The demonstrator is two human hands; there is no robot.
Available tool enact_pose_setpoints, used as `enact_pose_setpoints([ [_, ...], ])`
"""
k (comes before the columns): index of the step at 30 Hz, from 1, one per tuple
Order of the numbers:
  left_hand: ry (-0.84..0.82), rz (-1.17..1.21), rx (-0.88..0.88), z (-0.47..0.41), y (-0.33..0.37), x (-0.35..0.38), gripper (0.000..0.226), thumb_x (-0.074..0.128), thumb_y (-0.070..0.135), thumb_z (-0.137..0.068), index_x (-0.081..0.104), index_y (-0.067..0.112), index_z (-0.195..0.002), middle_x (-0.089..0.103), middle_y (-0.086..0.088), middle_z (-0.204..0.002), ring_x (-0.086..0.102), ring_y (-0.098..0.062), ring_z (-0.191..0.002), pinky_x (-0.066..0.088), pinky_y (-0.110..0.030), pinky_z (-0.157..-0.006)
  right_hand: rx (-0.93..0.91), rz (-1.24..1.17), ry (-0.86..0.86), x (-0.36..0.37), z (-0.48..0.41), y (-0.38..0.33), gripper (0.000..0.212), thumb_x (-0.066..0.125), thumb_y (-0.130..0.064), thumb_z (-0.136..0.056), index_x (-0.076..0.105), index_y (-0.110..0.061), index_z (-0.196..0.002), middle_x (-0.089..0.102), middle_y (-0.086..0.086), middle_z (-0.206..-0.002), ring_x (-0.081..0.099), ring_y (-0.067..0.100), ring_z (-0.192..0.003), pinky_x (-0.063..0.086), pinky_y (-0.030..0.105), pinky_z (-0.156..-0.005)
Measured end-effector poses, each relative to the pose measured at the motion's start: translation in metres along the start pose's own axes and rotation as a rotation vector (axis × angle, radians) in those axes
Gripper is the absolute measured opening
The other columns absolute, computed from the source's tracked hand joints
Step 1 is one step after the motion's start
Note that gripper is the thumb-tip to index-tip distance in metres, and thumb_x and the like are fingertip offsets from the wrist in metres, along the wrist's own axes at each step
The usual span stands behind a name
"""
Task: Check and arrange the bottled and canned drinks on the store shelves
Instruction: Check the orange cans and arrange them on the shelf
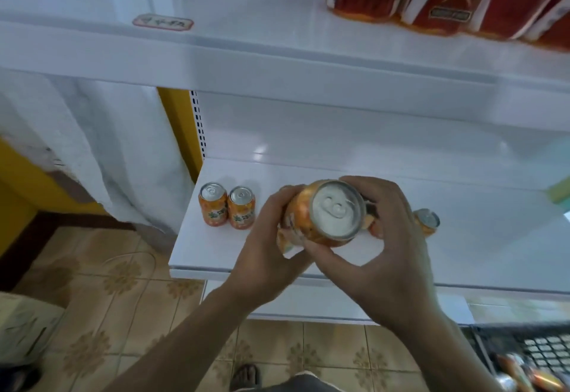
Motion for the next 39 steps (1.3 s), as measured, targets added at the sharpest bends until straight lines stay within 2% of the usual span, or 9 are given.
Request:
enact_pose_setpoints([
  [4,0.003,0.059,-0.032,0.008,0.005,-0.002,0.081,0.085,0.021,-0.074,0.040,0.049,-0.135,0.049,0.025,-0.133,0.054,-0.006,-0.124,0.053,-0.022,-0.089,0.608,-0.726,0.038,0.011,0.016,0.071,0.055,0.081,-0.036,-0.067,0.062,-0.027,-0.118,0.072,-0.008,-0.108,0.070,0.015,-0.103,0.058,0.024,-0.077],
  [8,0.058,0.127,0.051,0.004,0.034,0.004,0.081,0.085,0.029,-0.068,0.043,0.033,-0.137,0.056,0.018,-0.131,0.053,-0.013,-0.128,0.052,-0.029,-0.096,1.019,-1.288,-0.048,0.060,0.037,0.092,0.035,0.061,-0.038,-0.087,0.072,-0.011,-0.106,0.071,0.011,-0.099,0.068,0.024,-0.089,0.057,0.030,-0.073],
  [11,-0.079,-0.019,0.129,-0.003,0.057,0.026,0.082,0.087,0.025,-0.072,0.043,0.028,-0.141,0.053,0.013,-0.137,0.051,-0.012,-0.131,0.044,-0.021,-0.102,1.158,-1.464,-0.136,0.093,0.053,0.083,0.043,0.053,-0.042,-0.093,0.066,-0.007,-0.115,0.056,0.015,-0.114,0.054,0.028,-0.112,0.039,0.032,-0.101],
  [16,-0.171,-0.083,0.143,-0.008,0.063,0.041,0.085,0.086,0.020,-0.073,0.039,0.027,-0.144,0.051,0.017,-0.141,0.048,-0.008,-0.134,0.038,-0.016,-0.106,1.228,-1.607,-0.141,0.106,0.059,0.092,0.048,0.056,-0.038,-0.098,0.058,-0.011,-0.137,0.045,0.010,-0.135,0.039,0.025,-0.134,0.012,0.034,-0.123],
  [21,-0.186,-0.038,0.125,-0.010,0.064,0.042,0.093,0.087,0.023,-0.071,0.033,0.032,-0.145,0.050,0.021,-0.143,0.046,-0.008,-0.136,0.038,-0.018,-0.107,1.321,-1.610,-0.165,0.109,0.067,0.106,0.067,0.063,-0.046,-0.092,0.051,-0.005,-0.145,0.047,0.010,-0.136,0.040,0.024,-0.129,0.012,0.036,-0.125],
  [27,-0.214,-0.011,0.122,-0.010,0.060,0.040,0.096,0.085,0.007,-0.072,0.029,0.022,-0.149,0.050,0.016,-0.144,0.045,-0.012,-0.138,0.038,-0.020,-0.109,1.281,-1.631,-0.182,0.101,0.060,0.094,0.039,0.059,-0.041,-0.095,0.070,-0.012,-0.119,0.062,0.004,-0.117,0.055,0.017,-0.108,0.041,0.026,-0.097],
  [32,-0.191,0.004,0.116,-0.012,0.062,0.038,0.089,0.086,0.007,-0.073,0.037,0.020,-0.146,0.053,0.013,-0.142,0.048,-0.012,-0.136,0.039,-0.018,-0.107,1.293,-1.604,-0.207,0.102,0.059,0.089,0.061,0.062,-0.040,-0.095,0.051,-0.012,-0.148,0.047,0.003,-0.146,0.025,0.017,-0.151,0.013,0.027,-0.124],
  [36,-0.187,0.006,0.118,-0.013,0.064,0.040,0.088,0.086,0.008,-0.071,0.039,0.019,-0.145,0.055,0.011,-0.140,0.049,-0.012,-0.134,0.040,-0.018,-0.106,1.246,-1.653,-0.199,0.103,0.056,0.088,0.065,0.062,-0.040,-0.098,0.040,-0.016,-0.154,0.029,0.000,-0.164,0.020,0.017,-0.154,0.008,0.030,-0.126],
  [39,-0.104,-0.011,0.124,-0.015,0.067,0.034,0.082,0.089,0.016,-0.069,0.047,0.023,-0.139,0.058,0.012,-0.133,0.053,-0.013,-0.129,0.044,-0.020,-0.103,1.171,-1.591,-0.192,0.099,0.053,0.092,0.058,0.056,-0.045,-0.101,0.049,-0.014,-0.150,0.037,0.007,-0.161,0.032,0.021,-0.150,0.015,0.038,-0.127],
])
Point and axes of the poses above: each hand's wrist, its own z-axis away from the middle knuckle, its own x-axis out of the palm, y = z × x, the point moved 9 cm from there along -z, towards the middle knuckle
